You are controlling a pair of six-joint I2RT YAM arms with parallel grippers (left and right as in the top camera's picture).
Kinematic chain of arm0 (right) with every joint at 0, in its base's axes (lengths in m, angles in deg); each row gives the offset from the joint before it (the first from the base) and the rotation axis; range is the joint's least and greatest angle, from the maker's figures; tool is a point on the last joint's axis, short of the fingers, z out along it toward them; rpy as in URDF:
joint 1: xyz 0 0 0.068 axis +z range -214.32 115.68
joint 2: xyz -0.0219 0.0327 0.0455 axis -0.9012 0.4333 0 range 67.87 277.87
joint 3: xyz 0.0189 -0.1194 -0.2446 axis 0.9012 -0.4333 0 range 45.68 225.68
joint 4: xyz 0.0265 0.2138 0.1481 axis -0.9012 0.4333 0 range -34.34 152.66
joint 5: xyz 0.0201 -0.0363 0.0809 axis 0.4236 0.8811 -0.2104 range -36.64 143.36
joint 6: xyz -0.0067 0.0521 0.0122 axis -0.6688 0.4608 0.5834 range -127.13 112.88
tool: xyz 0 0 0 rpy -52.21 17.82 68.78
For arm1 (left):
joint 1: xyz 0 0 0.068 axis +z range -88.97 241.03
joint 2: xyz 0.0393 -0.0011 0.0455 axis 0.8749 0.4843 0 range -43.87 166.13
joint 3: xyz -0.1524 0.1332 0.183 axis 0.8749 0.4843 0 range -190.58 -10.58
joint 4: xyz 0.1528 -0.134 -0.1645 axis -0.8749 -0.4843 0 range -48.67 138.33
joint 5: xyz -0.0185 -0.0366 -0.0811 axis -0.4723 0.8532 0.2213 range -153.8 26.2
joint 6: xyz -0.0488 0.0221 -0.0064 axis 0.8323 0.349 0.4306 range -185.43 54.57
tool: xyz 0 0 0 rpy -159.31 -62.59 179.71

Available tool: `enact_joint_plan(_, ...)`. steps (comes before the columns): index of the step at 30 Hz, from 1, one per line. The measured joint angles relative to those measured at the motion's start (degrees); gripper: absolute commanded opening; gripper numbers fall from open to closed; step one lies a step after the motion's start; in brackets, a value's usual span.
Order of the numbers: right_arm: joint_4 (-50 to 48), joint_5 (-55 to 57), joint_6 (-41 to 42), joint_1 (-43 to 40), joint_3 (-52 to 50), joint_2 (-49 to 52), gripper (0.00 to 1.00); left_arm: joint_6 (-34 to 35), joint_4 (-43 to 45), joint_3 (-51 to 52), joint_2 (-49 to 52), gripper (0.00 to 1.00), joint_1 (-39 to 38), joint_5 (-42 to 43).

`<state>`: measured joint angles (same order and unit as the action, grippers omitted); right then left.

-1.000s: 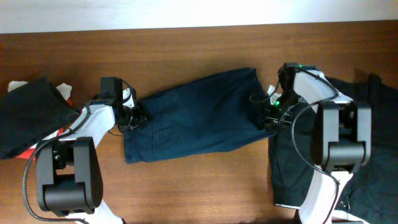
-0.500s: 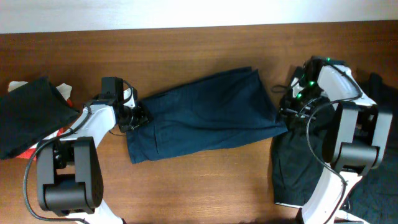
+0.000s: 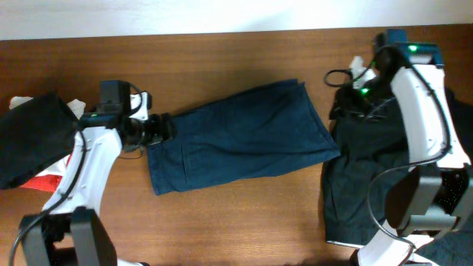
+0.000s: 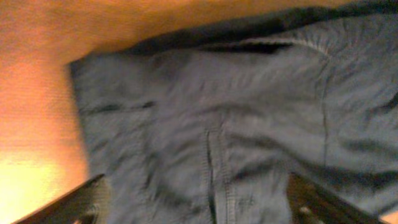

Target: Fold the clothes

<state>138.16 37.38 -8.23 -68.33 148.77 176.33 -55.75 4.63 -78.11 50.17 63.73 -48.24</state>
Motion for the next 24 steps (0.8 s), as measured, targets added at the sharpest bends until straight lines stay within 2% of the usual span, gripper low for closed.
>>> enact_joint_plan(8, -1.75, 0.26, 0.96, 11.72, 0.00, 0.02, 0.66, -0.72, -1.22, 4.17, -0.46, 0.92, 6.34, -2.56)
enact_joint_plan(14, -1.88, 0.92, 1.36, 12.44, 0.00, 0.02, 0.66, -0.74, 4.35, 9.64, 1.05, 0.92, 6.27, -2.51)
enact_joint_plan(18, -1.92, 1.14, 1.36, 12.44, 0.00, 0.02, 0.66, -0.92, 11.69, 14.23, 3.13, 0.91, 6.27, 0.35)
enact_joint_plan(19, -1.92, 1.14, 1.38, 12.44, 0.00, 0.02, 0.66, -0.98, 14.05, 15.34, 3.76, 0.89, 6.27, 1.97)
enact_joint_plan(24, -1.92, 1.14, 1.36, 12.44, 0.00, 0.02, 0.66, -1.40, 20.26, 16.65, 5.16, 0.58, 6.27, 7.30)
